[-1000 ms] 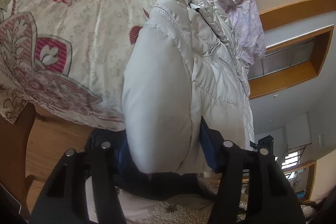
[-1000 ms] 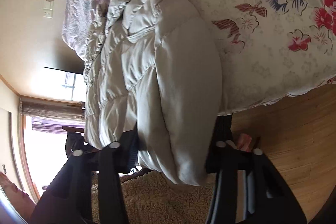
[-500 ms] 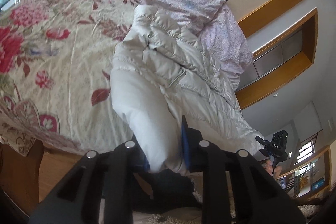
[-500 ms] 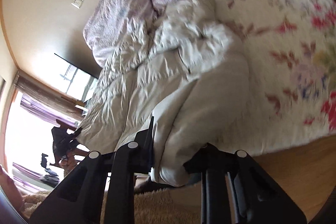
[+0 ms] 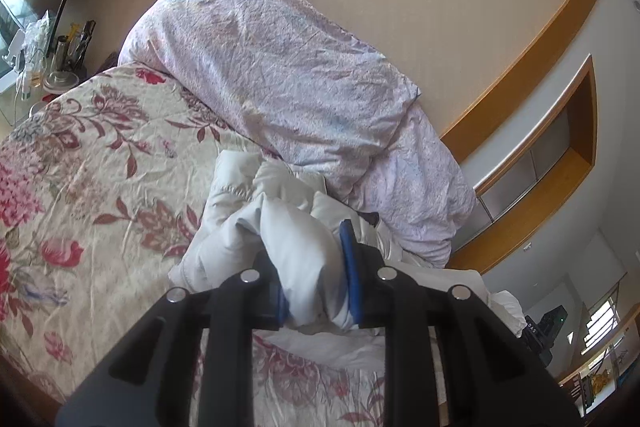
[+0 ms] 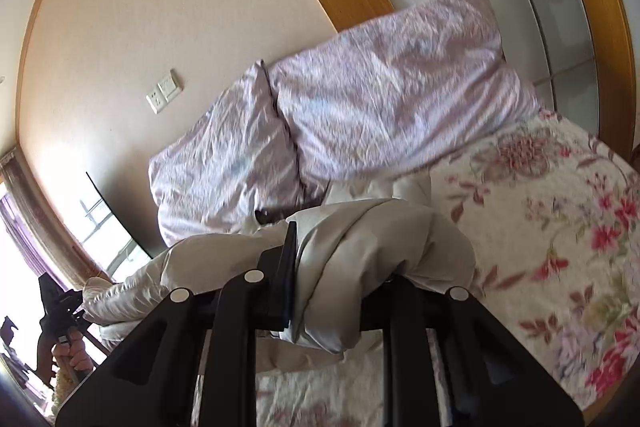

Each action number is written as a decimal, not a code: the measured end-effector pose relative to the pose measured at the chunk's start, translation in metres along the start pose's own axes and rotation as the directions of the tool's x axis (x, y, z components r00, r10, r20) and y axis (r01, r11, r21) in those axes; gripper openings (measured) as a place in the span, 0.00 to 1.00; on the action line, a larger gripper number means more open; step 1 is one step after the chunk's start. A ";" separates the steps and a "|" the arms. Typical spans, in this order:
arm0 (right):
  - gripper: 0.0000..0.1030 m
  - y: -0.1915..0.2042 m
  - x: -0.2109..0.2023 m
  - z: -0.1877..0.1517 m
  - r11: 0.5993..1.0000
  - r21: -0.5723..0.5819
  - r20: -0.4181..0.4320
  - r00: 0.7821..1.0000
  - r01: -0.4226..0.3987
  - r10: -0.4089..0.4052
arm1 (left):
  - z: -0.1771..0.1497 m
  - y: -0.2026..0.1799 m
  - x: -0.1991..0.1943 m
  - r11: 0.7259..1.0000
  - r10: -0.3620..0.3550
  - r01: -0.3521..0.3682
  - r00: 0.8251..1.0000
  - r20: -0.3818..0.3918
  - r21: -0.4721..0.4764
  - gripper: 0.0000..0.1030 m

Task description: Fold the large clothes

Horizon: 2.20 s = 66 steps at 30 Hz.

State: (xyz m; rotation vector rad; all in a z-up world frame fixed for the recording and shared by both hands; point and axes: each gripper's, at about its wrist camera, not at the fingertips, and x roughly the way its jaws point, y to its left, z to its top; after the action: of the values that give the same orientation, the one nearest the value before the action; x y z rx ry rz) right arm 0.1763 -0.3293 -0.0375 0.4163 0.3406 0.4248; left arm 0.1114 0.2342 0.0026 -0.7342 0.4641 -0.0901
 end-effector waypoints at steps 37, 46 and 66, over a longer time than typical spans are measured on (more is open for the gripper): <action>0.32 -0.026 0.290 0.060 0.906 0.008 -0.122 0.899 0.424 -0.420 | 0.106 0.047 0.264 0.971 0.238 -0.238 0.970 0.042 -0.011 0.45; 0.71 -0.034 0.252 0.079 0.949 0.166 -0.127 0.960 0.268 -0.249 | 0.114 0.014 0.233 0.959 0.243 -0.256 0.964 0.112 0.120 0.98; 0.78 0.089 0.326 -0.004 0.819 -0.521 -0.239 0.880 0.239 -0.409 | 0.027 -0.081 0.298 0.703 0.467 -0.454 0.875 0.126 0.547 0.98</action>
State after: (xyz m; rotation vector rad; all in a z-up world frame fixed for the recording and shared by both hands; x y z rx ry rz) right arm 0.4259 -0.1042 -0.0755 -0.2147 0.6191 0.2221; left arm 0.3968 0.1195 -0.0383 -0.0114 0.5973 0.2356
